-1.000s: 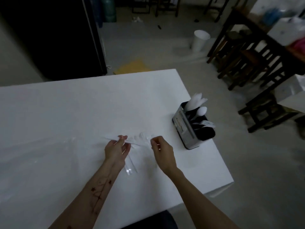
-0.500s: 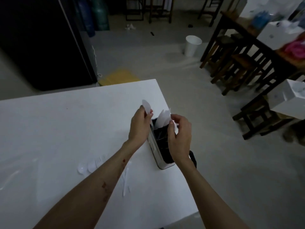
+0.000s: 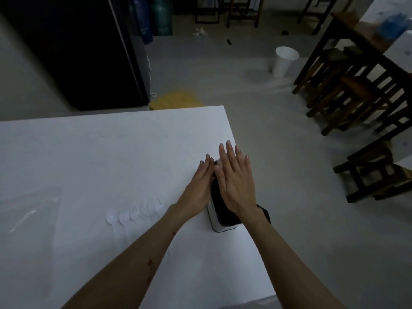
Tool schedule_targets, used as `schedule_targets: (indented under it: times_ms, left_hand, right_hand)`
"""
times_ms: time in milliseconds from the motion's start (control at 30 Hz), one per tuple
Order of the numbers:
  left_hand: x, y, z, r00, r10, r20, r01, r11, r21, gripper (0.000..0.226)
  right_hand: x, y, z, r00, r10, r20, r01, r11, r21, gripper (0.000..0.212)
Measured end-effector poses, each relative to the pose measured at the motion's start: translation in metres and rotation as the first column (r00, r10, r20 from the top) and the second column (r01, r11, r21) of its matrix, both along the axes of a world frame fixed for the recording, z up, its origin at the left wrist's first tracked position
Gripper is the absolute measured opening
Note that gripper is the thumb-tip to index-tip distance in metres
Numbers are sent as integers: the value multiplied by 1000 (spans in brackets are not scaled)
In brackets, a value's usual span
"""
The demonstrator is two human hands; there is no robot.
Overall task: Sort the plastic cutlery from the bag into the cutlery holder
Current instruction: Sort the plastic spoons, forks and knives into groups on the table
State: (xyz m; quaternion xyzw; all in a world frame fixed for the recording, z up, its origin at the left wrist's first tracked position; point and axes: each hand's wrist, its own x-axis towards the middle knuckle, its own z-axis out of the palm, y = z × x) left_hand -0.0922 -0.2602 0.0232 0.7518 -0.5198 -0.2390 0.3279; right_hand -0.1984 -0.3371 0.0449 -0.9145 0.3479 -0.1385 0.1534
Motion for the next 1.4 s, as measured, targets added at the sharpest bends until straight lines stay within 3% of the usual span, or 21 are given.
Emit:
schedule_targets:
  times_ms: [67,133,200,267,367,433,500,633,867,1000,1133,1233,1300,1400]
  left_hand:
    - [-1,11,-1,999,-16,-49,15,1000,-20,54]
    - [-2,28,-5,986,60,-153,-63,998,-17,54]
    - [-2,52,-14,959,211,-188,-213,977,13,51]
    - [-2,83,-27,922,346,-175,-347,938,28,46]
    - [4,140,-45,842,506,-188,-510,860,31,37]
    - [11,177,-54,791,601,-111,-602,798,30,32]
    - [20,209,-59,729,683,-41,-682,730,36,29]
    - [39,252,-63,580,814,-43,-806,581,116,26]
    - [66,289,-66,571,811,-130,-790,585,184,23]
    - [80,297,-67,575,790,-213,-763,611,209,22]
    - [91,299,-66,594,750,-289,-718,657,230,21]
    - [97,294,-66,580,730,-361,-690,676,258,22]
    - [103,286,-64,514,715,-474,-656,684,320,26]
    - [111,272,-59,273,677,-684,-640,658,396,28]
  right_hand:
    - [2,2,1,1000,-29,6,30,997,-68,59]
    - [8,12,6,993,-42,114,54,993,-109,57]
    - [18,27,10,952,51,300,1,985,-171,46]
    - [30,46,6,905,170,390,-108,978,-176,42]
    - [44,86,-17,907,275,319,-288,958,-5,35]
    - [50,115,-39,929,308,203,-342,927,157,26]
    - [57,142,-59,935,350,60,-353,894,275,18]
    - [77,191,-79,926,362,-104,-295,869,396,17]
    - [119,242,-91,944,195,-268,-97,936,337,36]
    - [128,253,-92,941,126,-313,-8,936,353,33]
    - [123,256,-92,964,-93,-250,212,837,505,22]
    - [117,257,-94,974,-212,-81,212,725,656,19]
    - [114,257,-92,987,-163,-2,110,658,745,17]
    - [116,258,-90,997,-77,5,45,633,773,17]
